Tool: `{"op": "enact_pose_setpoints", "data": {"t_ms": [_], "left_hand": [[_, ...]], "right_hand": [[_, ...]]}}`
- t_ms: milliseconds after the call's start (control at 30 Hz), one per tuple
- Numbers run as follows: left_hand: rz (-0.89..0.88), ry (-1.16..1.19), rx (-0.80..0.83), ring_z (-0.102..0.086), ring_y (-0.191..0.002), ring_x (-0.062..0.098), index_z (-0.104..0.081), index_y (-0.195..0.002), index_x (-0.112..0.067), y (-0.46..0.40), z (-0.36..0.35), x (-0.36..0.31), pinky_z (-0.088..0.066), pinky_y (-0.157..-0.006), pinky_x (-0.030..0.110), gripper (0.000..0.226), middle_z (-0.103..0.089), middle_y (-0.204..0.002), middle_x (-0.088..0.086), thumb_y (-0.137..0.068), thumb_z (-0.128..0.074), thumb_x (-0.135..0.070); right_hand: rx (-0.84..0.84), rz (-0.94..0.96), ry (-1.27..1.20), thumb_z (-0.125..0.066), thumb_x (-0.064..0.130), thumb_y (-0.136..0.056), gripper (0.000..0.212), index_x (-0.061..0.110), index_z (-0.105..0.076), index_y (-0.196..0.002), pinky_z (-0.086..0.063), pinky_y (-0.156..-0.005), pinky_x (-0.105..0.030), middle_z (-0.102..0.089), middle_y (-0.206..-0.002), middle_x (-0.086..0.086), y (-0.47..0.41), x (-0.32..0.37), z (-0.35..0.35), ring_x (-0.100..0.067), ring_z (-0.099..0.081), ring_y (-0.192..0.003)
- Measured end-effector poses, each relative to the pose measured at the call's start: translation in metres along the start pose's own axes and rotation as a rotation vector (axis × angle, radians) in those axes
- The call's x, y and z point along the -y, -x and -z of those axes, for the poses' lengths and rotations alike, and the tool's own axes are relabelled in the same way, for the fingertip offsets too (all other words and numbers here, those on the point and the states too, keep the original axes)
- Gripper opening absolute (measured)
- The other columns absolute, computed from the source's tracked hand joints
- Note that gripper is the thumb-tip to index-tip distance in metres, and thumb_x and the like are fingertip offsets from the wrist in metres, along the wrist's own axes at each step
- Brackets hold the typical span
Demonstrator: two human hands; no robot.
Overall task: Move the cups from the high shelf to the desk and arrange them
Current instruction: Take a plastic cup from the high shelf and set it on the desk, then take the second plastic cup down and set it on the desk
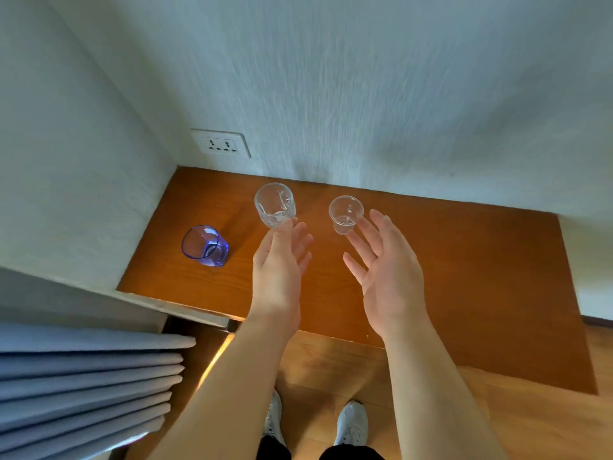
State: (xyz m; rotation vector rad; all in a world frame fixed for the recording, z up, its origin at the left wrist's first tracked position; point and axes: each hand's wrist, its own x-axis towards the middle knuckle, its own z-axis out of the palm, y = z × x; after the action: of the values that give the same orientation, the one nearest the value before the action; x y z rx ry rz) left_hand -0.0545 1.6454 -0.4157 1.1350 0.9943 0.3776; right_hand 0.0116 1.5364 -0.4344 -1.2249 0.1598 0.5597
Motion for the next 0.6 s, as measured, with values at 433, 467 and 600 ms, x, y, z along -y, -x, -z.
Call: {"op": "enact_pose_setpoints", "data": {"t_ms": [433,467,600], "left_hand": [[-0.189,0.118,-0.062,-0.072,-0.116,0.013,-0.068,-0.122,-0.034,0.075,0.064,-0.082,-0.052,-0.109,0.041,0.028,-0.078,-0.116,-0.014,-0.107,-0.046,-0.047],[-0.21,0.121,-0.053,-0.071,-0.117,0.013,-0.067,-0.121,-0.035,0.081,0.072,-0.088,-0.052,-0.11,0.041,0.028,-0.077,-0.119,-0.014,-0.107,-0.046,-0.048],[-0.293,0.16,-0.007,-0.07,-0.12,0.015,-0.067,-0.126,-0.031,0.102,0.111,-0.114,-0.051,-0.111,0.043,0.036,-0.075,-0.125,-0.009,-0.104,-0.046,-0.05]], "right_hand": [[0.293,0.076,0.015,-0.067,0.065,-0.074,0.08,0.027,-0.051,-0.142,-0.05,-0.109,-0.043,-0.068,-0.136,0.005,0.069,0.047,-0.069,-0.012,-0.066,-0.125],[0.325,0.112,0.046,-0.068,0.065,-0.069,0.086,0.026,-0.05,-0.143,-0.05,-0.109,-0.041,-0.064,-0.142,0.003,0.08,0.049,-0.077,-0.013,-0.063,-0.129],[0.349,0.154,0.01,-0.059,0.049,-0.094,0.056,0.024,-0.052,-0.144,-0.047,-0.112,-0.046,-0.063,-0.143,0.001,0.114,0.054,-0.117,-0.016,-0.063,-0.129]]}}
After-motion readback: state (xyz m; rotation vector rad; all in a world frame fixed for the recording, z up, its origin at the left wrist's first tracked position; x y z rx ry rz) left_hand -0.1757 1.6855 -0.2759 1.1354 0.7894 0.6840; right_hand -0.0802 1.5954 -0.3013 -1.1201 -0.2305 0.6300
